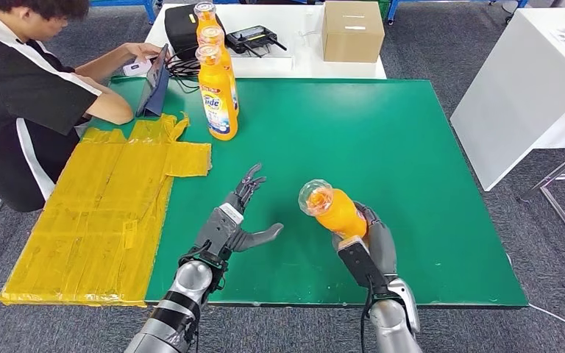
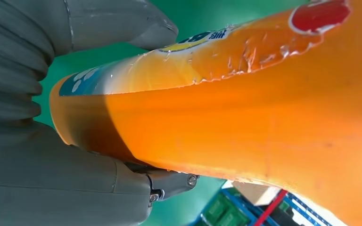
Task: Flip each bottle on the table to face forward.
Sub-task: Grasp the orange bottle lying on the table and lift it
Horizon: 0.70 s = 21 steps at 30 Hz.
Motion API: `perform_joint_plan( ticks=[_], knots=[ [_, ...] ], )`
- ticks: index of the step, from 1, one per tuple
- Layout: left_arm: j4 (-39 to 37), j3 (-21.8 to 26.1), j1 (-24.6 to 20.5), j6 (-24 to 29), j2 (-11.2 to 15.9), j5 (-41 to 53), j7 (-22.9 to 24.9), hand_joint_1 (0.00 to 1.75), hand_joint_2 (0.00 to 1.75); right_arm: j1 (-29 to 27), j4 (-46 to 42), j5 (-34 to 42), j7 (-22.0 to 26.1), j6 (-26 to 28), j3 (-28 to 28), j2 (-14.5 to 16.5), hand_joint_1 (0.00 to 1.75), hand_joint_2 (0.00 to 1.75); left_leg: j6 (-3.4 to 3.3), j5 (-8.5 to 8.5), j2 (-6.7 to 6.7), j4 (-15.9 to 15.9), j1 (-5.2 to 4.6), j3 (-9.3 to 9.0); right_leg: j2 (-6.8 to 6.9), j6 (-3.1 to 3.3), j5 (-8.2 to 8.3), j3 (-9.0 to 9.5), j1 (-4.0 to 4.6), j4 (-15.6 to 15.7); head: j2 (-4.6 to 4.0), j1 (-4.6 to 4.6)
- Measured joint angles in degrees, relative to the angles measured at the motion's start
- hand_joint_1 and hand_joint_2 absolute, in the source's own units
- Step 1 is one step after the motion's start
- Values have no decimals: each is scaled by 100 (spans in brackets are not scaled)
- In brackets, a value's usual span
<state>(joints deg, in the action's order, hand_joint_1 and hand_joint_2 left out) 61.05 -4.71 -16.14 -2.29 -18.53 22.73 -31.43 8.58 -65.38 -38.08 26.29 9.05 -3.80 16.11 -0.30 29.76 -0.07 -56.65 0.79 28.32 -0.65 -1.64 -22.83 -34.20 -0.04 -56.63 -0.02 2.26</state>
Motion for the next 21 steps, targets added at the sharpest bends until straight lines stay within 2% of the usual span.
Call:
perform_joint_plan(
  ticks=[21],
  knots=[
    [0, -30, 0, 2, -1, -2, 0, 0, 175, 79, 321, 3, 7, 0, 25, 76, 175, 175, -1, 1, 0, 0, -3, 1, 0, 0, 0, 0, -2, 1, 0, 1]
  ],
)
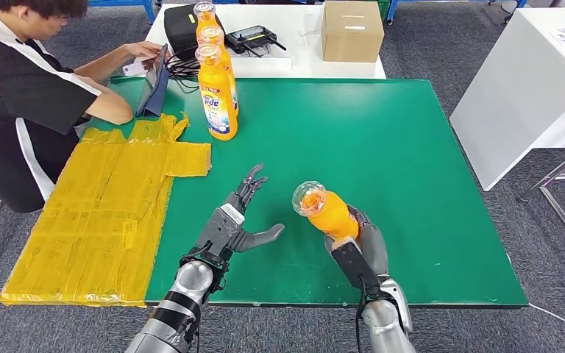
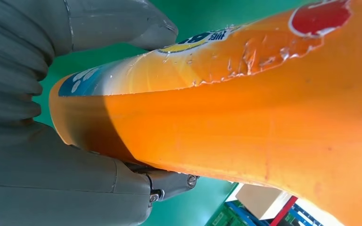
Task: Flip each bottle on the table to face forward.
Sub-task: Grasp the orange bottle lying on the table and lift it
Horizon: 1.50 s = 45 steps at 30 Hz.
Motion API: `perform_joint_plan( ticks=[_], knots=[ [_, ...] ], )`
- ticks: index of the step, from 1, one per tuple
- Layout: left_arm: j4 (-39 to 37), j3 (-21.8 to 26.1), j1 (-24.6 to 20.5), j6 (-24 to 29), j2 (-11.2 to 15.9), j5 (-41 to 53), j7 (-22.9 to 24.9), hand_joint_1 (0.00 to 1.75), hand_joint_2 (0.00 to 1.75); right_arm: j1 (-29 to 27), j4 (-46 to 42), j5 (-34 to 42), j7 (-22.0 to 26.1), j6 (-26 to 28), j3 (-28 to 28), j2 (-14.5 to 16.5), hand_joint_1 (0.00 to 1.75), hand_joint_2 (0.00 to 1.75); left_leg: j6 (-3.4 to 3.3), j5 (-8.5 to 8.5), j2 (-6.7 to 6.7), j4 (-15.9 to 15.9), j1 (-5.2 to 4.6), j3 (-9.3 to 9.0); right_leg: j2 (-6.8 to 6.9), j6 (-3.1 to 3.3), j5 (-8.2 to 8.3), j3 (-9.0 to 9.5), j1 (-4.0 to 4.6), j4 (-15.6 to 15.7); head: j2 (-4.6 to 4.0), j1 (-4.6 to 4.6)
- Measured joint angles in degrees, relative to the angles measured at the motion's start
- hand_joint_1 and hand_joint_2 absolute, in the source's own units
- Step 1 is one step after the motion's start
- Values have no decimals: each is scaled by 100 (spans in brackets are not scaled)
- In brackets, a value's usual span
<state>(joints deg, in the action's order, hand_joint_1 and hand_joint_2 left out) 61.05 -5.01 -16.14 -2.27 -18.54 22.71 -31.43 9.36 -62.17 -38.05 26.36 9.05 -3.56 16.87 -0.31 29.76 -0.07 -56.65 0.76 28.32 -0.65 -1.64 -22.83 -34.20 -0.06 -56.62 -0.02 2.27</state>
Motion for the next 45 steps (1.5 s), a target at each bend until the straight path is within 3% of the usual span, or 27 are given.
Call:
perform_joint_plan(
  ticks=[10, 22, 27, 36, 37, 40, 41, 45],
  knots=[
    [0, -90, -9, -105, -10, -42, 2, 0, 175, 70, 249, 152, 63, -371, 161, 172, 175, 175, 0, 0, 2, 0, 1, 1, -1, 0, 0, -2, 0, 0, 0, -2],
    [-72, -423, -82, -248, -50, -207, -12, 0, 175, 349, 967, 2071, 285, -533, 1592, 422, 175, 175, 1, -1, 2, 0, 1, 1, -1, 0, 0, -3, 1, -2, 0, -2],
    [-174, -506, -118, -245, -61, -243, -54, 0, 175, 431, 992, 2212, 257, -484, 1957, 406, 175, 175, 1, -1, 1, 0, -1, 2, 0, 0, 0, -4, 1, -1, 0, -3],
    [-273, -520, -148, -232, -61, -313, -106, 0, 175, 497, 1105, 2244, 274, -469, 2001, 404, 175, 175, 1, -1, 1, 0, 0, 2, -1, 0, 0, -4, 1, -1, 0, -2],
    [-281, -522, -152, -232, -61, -325, -119, 9, 175, 505, 1120, 2246, 279, -467, 2002, 404, 175, 175, 1, -1, 1, 0, 0, 2, -1, 0, 0, -4, 1, -1, 0, -2],
    [-295, -526, -158, -222, -61, -371, -169, 139, 175, 540, 1170, 2247, 290, -454, 2008, 404, 175, 175, 1, -1, 1, 0, 0, 2, -1, 0, 0, -4, 1, -1, 0, -2],
    [-295, -527, -158, -215, -61, -398, -185, 174, 175, 559, 1194, 2247, 291, -443, 2013, 404, 175, 175, 1, -1, 1, 0, 0, 1, -1, 0, 0, -4, 1, -1, 0, -2],
    [-290, -526, -152, -203, -61, -524, -225, 175, 175, 633, 1296, 2247, 292, -397, 2040, 404, 175, 175, 1, -1, 1, 0, 0, 1, -1, 0, 0, -4, 1, -2, 0, -2]
  ],
)
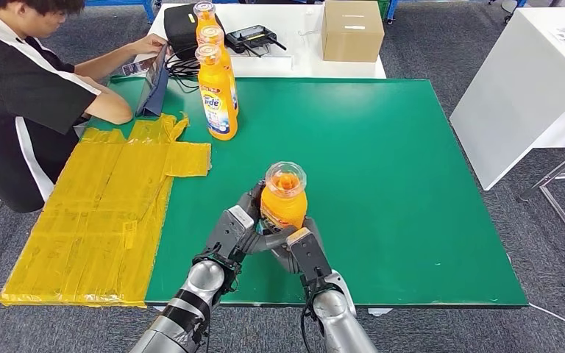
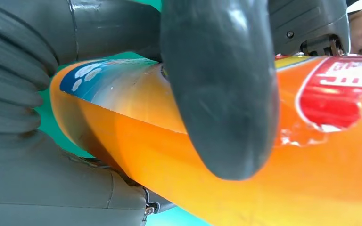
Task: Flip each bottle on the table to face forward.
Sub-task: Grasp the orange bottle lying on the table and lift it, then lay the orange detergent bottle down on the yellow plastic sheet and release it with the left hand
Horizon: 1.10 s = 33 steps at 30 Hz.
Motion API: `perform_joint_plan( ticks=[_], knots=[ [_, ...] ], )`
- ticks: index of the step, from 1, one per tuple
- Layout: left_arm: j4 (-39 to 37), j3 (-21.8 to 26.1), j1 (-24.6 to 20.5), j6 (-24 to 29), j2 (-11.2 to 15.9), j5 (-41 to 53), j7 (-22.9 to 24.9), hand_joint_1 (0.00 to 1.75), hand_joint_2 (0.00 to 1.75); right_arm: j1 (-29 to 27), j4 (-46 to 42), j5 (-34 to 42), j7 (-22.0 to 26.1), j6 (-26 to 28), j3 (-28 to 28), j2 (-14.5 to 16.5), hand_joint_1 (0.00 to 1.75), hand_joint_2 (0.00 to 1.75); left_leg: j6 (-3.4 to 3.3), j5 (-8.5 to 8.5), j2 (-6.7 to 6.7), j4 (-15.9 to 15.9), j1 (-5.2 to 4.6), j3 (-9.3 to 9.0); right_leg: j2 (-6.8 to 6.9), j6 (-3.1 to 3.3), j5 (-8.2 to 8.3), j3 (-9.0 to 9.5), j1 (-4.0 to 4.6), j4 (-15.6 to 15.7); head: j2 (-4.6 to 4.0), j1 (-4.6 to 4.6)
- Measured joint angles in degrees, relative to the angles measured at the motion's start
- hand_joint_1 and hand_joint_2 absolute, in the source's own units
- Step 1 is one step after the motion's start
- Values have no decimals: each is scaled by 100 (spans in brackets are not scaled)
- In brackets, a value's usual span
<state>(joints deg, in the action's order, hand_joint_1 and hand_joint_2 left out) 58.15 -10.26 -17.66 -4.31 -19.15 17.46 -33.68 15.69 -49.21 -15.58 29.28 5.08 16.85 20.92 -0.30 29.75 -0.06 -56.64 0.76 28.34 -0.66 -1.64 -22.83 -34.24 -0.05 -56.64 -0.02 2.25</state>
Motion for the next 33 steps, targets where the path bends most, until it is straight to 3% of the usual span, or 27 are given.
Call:
perform_joint_plan(
  ticks=[15, 16, 17, 19, 20, 21, 33],
  knots=[
    [111, 23, 52, 0, 0, -268, -10, 175, 175, 100, 211, -69, 71, 69, 50, 3, 170, 175, 0, 0, 0, 0, 0, 0, 0, 0, 0, -1, 0, 0, 0, 0],
    [121, 24, 56, 0, 0, -287, -10, 175, 175, 105, 221, -78, 71, 83, 54, 4, 147, 175, 0, 0, 0, 0, 0, 0, 0, 0, 0, -1, 0, 0, 0, 0],
    [133, 24, 61, 0, 0, -308, -11, 175, 175, 112, 229, -85, 71, 98, 57, 5, 112, 175, 0, 0, 0, 0, 0, 0, 0, 0, 0, -1, 0, 0, 0, 1],
    [161, 23, 71, 5, 0, -336, -13, 175, 175, 125, 245, -98, 72, 132, 66, 8, 30, 175, 0, 0, 0, 0, 0, 0, 0, 0, 0, -1, 0, 0, 0, 1],
    [181, 23, 76, 27, 0, -338, -15, 175, 175, 130, 251, -107, 73, 163, 71, 8, 9, 175, 0, 0, 0, 0, 0, 0, 0, 0, 0, -1, 0, 0, 0, 1],
    [208, 23, 81, 81, 0, -318, -20, 175, 175, 133, 256, -124, 75, 210, 75, 9, 0, 175, 0, 0, 0, 0, 0, 0, 0, 0, 0, -1, 0, 0, 0, 1],
    [749, 58, 77, 1330, 2, 470, 8, 175, 175, -47, -90, -631, 28, 405, -49, -4, 0, 175, 0, 0, 0, 0, 0, 0, 0, 0, 0, -1, 0, 0, 0, 0]
  ],
)
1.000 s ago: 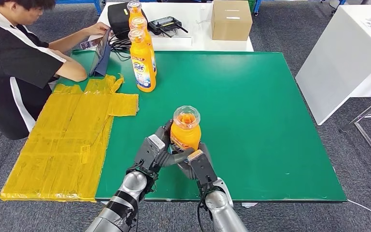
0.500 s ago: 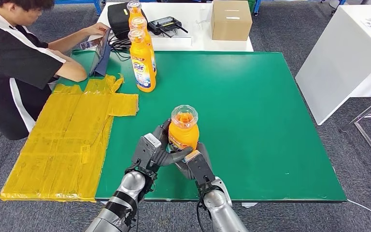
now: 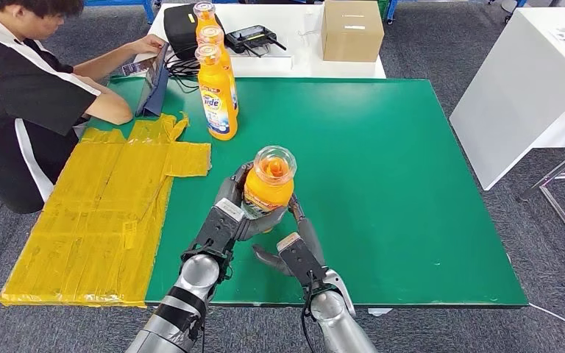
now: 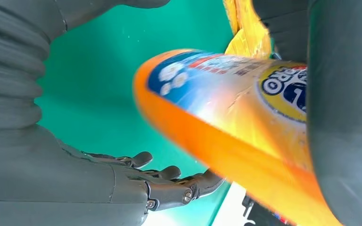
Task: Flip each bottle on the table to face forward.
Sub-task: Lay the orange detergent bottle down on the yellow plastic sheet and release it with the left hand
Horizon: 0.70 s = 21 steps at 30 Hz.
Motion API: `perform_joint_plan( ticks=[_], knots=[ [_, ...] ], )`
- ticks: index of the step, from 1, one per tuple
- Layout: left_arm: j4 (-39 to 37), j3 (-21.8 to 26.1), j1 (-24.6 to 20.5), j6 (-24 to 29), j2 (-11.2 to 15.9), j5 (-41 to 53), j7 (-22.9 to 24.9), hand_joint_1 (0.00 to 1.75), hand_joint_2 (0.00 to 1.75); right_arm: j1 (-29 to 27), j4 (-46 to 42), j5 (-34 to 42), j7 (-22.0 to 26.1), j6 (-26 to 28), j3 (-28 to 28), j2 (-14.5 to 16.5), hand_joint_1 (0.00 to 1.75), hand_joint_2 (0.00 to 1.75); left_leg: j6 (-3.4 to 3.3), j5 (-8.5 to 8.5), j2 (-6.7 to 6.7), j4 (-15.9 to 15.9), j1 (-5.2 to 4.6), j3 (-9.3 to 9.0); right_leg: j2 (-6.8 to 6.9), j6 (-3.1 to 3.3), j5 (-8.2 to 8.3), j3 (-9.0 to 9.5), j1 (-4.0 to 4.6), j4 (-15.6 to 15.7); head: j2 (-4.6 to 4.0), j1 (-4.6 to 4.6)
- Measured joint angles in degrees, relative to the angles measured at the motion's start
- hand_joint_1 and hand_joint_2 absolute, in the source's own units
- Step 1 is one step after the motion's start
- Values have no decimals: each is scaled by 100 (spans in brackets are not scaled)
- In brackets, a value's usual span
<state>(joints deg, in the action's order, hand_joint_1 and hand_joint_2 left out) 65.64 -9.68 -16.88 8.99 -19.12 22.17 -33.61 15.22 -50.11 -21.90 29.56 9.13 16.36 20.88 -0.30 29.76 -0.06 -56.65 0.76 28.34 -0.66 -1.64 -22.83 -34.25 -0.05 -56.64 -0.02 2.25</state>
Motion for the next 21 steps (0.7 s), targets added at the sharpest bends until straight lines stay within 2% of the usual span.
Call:
perform_joint_plan(
  ticks=[6, 9, 12, 15, 18, 21],
  knots=[
    [-9, 167, -271, 1618, 106, 1488, 309, 175, 175, -259, -564, -254, -25, -75, -211, -9, 0, 175, 0, 0, -3, 0, 1, 0, 0, 0, 0, 0, 0, 0, 0, 0],
    [-173, 225, -486, 2336, 220, 2462, 647, 175, 175, -353, -814, -279, -45, -138, -275, -9, 0, 175, 1, -1, -4, 0, 2, 0, 0, 0, 0, 0, 0, 0, 0, 0],
    [-576, 289, -778, 2958, 416, 4375, 1553, 175, 175, -405, -1045, -291, -51, -202, -298, -8, 0, 175, 3, -3, -2, 0, 2, 0, 0, 0, 0, 1, 0, -1, 0, -1],
    [-1126, 360, -1100, 3062, 702, 6121, 2809, 175, 175, -422, -1238, -254, -61, -274, -299, -8, 0, 175, 5, -4, 2, 0, 2, -2, -1, 1, 1, 1, 0, -3, 0, -1],
    [-1847, 183, -1433, 3074, 1093, 6641, 3920, 175, 175, -422, -1380, -150, -75, -348, -294, -9, 0, 175, 8, -6, 10, 0, 3, -5, -5, 1, 1, 0, 1, -7, 0, 1],
    [-2344, 4, -1622, 3081, 1366, 6656, 4214, 175, 175, -421, -1468, -108, -77, -375, -293, -10, 0, 175, 10, -8, -1, 0, 3, -2, 1, 1, 0, -2, 4, -10, 0, 0]
  ],
)
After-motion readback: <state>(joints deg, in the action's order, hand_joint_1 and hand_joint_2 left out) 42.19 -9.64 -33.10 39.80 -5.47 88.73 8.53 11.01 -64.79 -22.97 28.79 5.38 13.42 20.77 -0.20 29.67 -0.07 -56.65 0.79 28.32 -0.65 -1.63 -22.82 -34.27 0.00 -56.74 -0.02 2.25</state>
